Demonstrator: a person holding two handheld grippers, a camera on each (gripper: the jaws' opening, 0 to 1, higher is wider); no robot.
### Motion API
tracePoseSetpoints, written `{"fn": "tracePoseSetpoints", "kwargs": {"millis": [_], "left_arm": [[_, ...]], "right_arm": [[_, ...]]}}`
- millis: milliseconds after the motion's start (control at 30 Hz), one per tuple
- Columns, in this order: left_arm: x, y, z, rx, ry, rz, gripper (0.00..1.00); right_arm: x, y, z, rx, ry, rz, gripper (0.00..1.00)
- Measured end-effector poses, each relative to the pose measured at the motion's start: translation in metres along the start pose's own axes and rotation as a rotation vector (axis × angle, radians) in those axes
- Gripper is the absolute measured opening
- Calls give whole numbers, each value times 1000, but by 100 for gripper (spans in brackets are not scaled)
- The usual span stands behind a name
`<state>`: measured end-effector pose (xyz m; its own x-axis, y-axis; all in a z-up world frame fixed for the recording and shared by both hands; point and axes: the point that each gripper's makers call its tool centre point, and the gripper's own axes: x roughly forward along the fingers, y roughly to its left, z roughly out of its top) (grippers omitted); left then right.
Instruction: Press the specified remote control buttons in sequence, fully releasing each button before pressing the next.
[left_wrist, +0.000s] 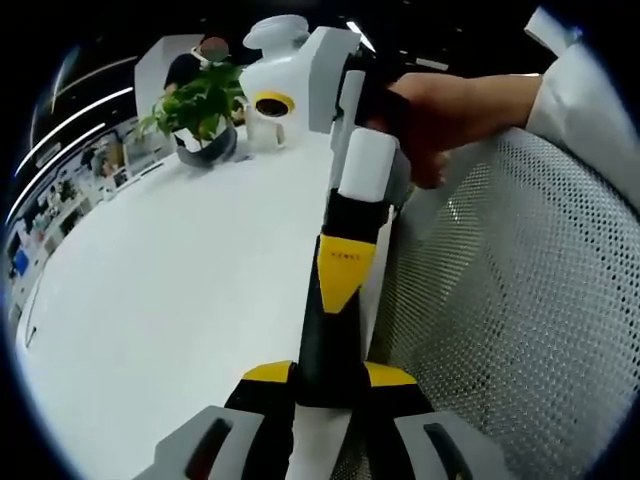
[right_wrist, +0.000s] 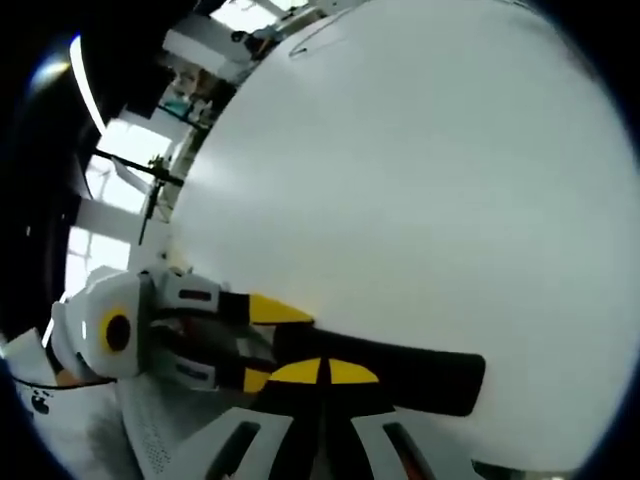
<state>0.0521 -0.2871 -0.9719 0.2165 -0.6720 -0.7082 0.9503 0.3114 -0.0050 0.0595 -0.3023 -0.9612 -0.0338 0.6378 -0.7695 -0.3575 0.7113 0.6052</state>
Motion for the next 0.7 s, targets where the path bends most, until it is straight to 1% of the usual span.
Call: {"fn": "tracePoseSetpoints", "kwargs": {"millis": [133, 267, 433, 467, 500, 533, 700], "left_arm": [[0, 0, 0, -1, 0, 0, 25], [-1, 0, 0, -5, -1, 0, 25], [0, 0, 0, -8, -6, -4, 24], [-1, 0, 0, -5, -6, -3, 24], [-1, 0, 0, -7, -8, -3, 24], [-1, 0, 0, -13, -9, -4, 24], [-1, 0, 0, -18, -10, -3, 24]], "right_arm": [[2, 1, -3, -31, 16, -16, 0], [2, 0, -3, -55, 12, -30, 0], [2, -1, -1, -84, 2, -49, 0], [2, -1, 0, -90, -1, -57, 0], [3, -3, 3, -104, -19, -79, 0], [3, -1, 1, -104, -5, -71, 0], [2, -3, 2, -90, -8, -81, 0]]}}
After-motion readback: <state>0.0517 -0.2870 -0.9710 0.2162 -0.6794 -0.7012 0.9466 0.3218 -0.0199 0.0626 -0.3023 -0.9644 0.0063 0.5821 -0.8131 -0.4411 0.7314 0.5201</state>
